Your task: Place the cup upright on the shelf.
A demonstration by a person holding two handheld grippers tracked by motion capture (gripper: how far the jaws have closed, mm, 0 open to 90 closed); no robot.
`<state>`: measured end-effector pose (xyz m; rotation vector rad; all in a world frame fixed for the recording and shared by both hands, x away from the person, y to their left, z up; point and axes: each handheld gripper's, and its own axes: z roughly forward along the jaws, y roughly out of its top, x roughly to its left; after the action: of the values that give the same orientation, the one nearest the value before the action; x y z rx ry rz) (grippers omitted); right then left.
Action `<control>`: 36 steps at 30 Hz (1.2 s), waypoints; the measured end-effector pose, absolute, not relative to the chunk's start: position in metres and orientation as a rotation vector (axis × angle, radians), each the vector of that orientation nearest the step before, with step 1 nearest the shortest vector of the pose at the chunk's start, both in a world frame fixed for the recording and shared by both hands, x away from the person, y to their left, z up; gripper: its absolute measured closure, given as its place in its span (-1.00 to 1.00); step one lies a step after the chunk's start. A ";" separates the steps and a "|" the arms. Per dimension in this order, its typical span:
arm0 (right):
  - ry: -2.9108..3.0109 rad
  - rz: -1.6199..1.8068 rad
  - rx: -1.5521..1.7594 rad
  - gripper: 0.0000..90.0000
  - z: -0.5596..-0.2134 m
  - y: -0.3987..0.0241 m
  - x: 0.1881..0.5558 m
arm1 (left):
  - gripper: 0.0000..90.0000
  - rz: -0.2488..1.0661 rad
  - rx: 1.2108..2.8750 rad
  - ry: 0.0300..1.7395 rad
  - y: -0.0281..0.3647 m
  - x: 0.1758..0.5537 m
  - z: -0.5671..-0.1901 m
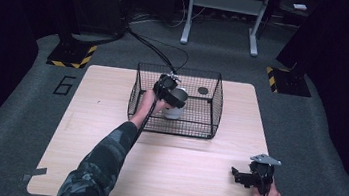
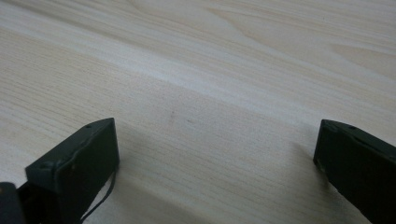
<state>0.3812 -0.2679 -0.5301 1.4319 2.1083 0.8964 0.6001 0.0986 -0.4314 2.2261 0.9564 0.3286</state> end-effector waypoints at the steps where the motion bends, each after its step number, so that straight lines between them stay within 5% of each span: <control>1: 2.109 0.896 1.431 -1.00 -0.530 -0.268 0.381 | -0.85 0.326 2.218 0.960 0.097 0.600 -0.432; 21: 2.109 0.895 1.430 -1.00 -0.530 -0.268 0.381 | -0.87 0.278 2.326 0.903 0.099 0.595 -0.429; 36: 2.109 0.896 1.431 -1.00 -0.530 -0.268 0.381 | -0.99 0.284 2.223 0.883 0.110 0.583 -0.411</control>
<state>0.3812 -0.2680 -0.5302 1.4306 2.1093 0.8957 0.5826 0.1096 -0.4106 2.2225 0.8829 0.2844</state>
